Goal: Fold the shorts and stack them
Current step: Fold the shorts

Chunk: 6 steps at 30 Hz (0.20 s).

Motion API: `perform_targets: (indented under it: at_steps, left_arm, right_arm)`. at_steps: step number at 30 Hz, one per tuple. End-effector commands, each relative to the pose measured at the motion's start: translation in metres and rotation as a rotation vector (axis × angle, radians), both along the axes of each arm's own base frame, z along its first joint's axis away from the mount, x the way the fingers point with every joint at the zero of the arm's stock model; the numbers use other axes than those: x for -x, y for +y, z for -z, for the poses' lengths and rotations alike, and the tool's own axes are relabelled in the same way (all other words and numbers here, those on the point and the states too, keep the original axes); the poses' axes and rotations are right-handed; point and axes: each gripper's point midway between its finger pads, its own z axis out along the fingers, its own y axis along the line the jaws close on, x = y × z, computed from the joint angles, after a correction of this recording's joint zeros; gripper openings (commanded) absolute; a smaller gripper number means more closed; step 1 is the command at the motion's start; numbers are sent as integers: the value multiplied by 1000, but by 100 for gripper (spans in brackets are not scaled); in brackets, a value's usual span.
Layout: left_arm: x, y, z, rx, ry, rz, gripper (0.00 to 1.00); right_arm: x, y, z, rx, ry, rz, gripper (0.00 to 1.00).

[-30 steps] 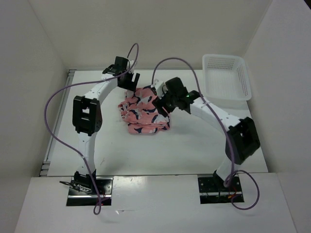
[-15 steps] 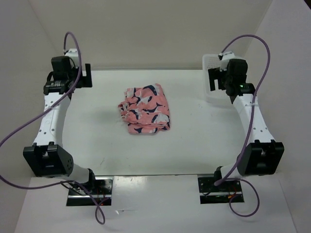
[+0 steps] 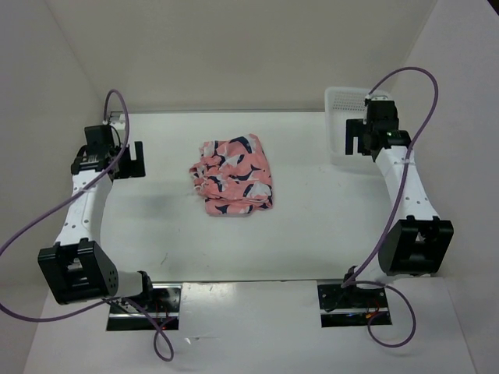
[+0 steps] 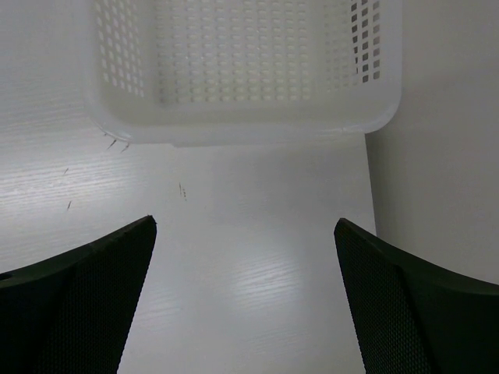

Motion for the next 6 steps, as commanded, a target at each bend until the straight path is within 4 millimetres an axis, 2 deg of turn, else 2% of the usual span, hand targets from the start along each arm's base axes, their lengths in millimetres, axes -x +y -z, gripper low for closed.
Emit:
perform_targets:
  at_steps: [1, 2, 3, 5, 6]
  left_arm:
    - [3, -6, -11, 12, -35, 24, 99]
    - [4, -8, -14, 16, -45, 31, 99]
    - [6, -5, -13, 18, -36, 22, 99]
    - [8, -6, -19, 13, -56, 22, 99]
    - [9, -6, -15, 16, -47, 22, 99]
  right_arm:
    - [16, -4, -16, 32, -48, 56, 100]
    - [21, -4, -13, 31, -42, 56, 100]
    - [23, -1, -21, 20, -66, 42, 100]
    - [29, 4, -17, 6, -61, 11, 100]
    - [31, 4, -25, 17, -87, 3, 100]
